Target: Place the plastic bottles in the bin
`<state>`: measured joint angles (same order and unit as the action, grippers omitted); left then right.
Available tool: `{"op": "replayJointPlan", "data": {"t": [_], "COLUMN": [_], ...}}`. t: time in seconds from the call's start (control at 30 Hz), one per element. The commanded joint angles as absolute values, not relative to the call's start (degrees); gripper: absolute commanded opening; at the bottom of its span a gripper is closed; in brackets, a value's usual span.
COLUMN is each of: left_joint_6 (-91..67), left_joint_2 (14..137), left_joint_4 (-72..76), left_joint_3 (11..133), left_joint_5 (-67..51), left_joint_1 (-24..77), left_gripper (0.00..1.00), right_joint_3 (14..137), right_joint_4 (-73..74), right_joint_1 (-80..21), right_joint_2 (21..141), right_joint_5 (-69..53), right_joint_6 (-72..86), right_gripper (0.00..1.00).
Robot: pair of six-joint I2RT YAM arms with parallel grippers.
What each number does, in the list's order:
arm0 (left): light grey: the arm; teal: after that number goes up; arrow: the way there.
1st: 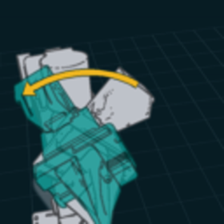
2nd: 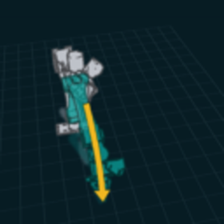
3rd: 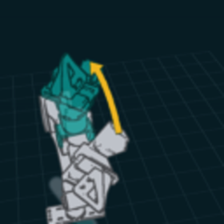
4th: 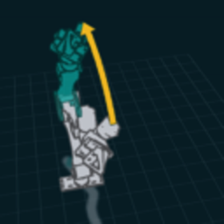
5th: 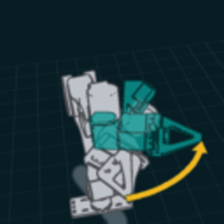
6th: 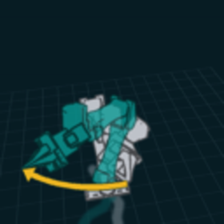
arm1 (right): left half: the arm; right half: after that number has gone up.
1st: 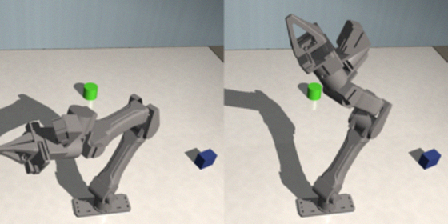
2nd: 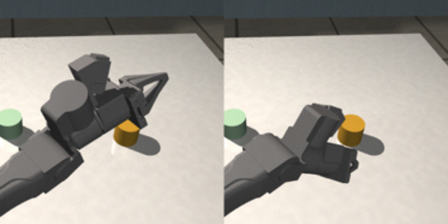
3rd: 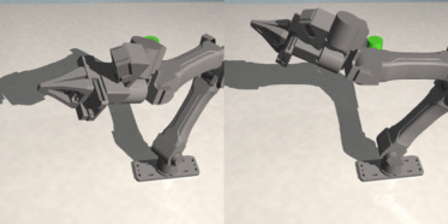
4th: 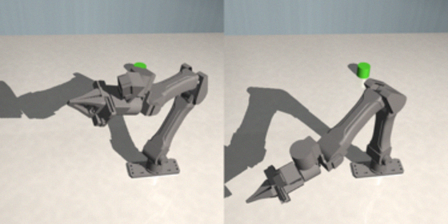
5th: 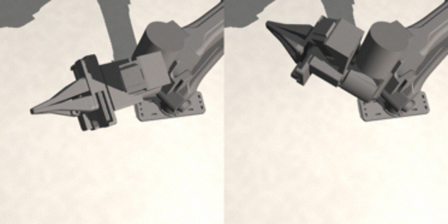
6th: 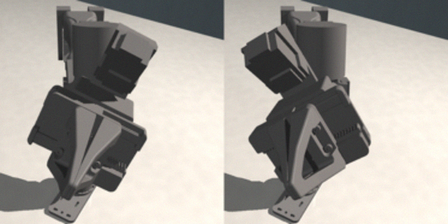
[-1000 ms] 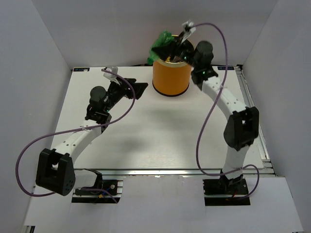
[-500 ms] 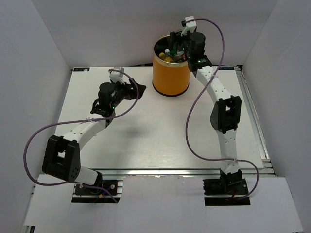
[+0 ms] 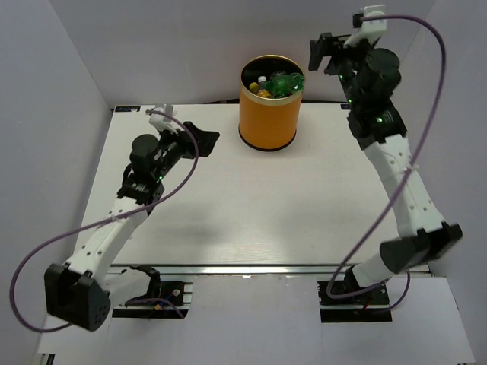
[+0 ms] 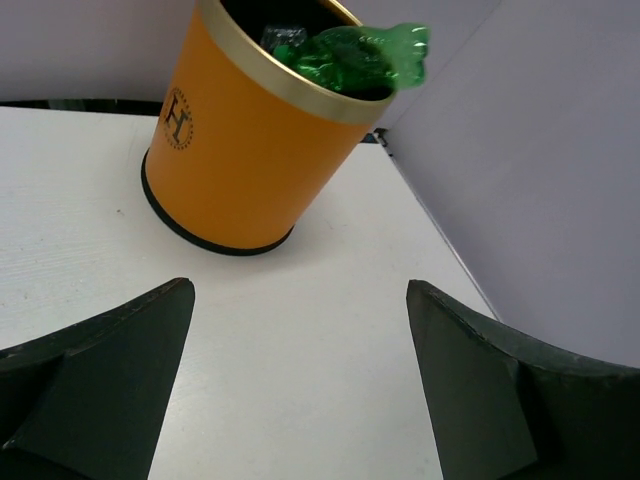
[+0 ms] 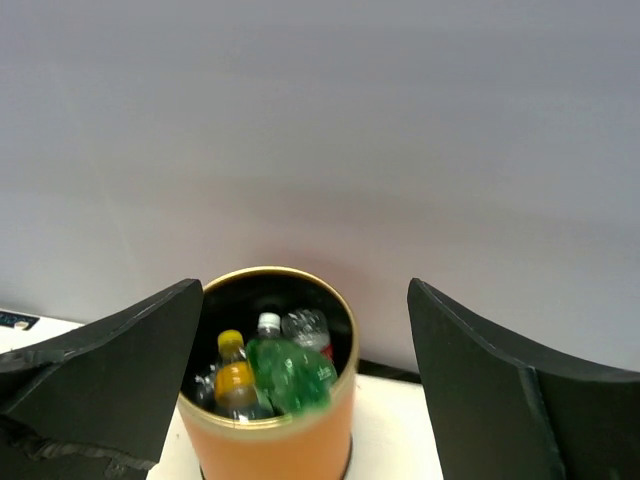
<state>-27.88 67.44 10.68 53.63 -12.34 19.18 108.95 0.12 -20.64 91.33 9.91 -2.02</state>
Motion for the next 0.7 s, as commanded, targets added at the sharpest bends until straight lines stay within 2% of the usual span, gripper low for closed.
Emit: {"op": "replayJointPlan", "data": {"t": [0.0,0.17,0.37,0.5,0.67], "left_joint_6": [-29.62,-33.13,-35.15,-35.07,-36.3], "left_joint_2": [59.25,49.51,44.83,43.77,44.21], "left_joint_4": [4.49,-2.72,-5.45,-6.85,-6.94], "left_joint_3": [50.89,46.85,41.66,40.69,41.04], "left_joint_5": [-9.94,-2.82,3.33,5.97,7.91], "left_joint_1": [18.9,18.98,18.98,18.9,18.98], "left_gripper": [0.98,0.98,0.98,0.98,0.98], "right_joint_3": [99.96,78.79,50.42,39.94,38.67], "right_joint_4": [4.38,9.31,8.96,8.0,8.61], "right_joint_1": [-20.65,-20.65,-20.65,-20.65,-20.65], "right_joint_2": [83.87,69.81,49.17,41.25,37.88], "right_joint_5": [13.79,19.41,19.95,20.82,21.18], "right_joint_6": [-0.27,8.51,21.87,24.0,23.91], "right_gripper": [0.89,0.89,0.89,0.89,0.89]}}
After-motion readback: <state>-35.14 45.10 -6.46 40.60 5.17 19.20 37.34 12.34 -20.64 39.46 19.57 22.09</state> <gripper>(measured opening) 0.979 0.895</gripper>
